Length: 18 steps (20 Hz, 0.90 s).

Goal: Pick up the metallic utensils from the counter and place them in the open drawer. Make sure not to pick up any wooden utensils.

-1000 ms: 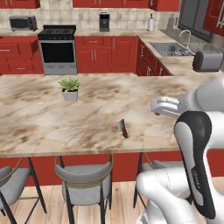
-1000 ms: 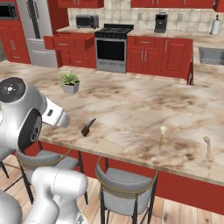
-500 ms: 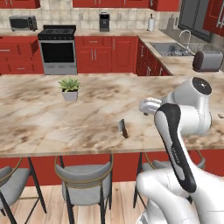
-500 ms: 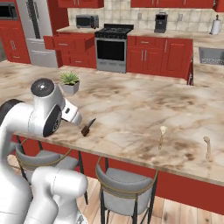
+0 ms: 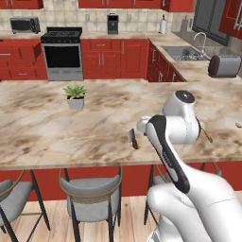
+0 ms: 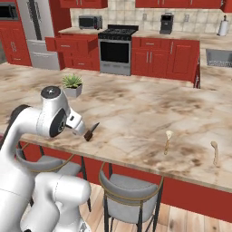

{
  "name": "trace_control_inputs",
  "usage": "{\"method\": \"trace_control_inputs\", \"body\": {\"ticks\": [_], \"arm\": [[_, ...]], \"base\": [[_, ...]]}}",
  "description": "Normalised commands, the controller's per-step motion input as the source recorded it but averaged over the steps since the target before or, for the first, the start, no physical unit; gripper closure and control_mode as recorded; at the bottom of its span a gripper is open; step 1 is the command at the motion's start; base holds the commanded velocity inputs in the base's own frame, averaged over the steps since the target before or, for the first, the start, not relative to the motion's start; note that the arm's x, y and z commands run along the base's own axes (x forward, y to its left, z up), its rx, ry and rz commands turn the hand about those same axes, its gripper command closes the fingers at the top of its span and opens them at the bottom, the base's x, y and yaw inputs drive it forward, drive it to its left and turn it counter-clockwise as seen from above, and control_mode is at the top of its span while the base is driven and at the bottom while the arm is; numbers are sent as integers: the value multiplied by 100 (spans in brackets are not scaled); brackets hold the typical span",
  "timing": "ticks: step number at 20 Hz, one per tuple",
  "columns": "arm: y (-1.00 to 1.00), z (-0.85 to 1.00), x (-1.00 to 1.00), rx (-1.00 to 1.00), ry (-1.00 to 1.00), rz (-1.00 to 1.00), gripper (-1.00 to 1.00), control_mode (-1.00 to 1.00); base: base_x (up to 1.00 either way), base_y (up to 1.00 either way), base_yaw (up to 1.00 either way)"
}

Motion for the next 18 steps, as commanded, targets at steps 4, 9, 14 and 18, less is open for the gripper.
{"method": "trace_control_inputs", "body": {"ticks": [4, 9, 14, 18], "arm": [[5, -29, 27, -4, 18, 0, -100, -100], [-1, -21, 25, -1, 17, 0, -100, -100], [0, -26, 31, -1, 13, 0, -100, -100], [0, -44, 29, -4, 0, 0, -100, -100]], "base": [[0, 0, 0], [0, 0, 0], [0, 0, 0], [0, 0, 0]]}}
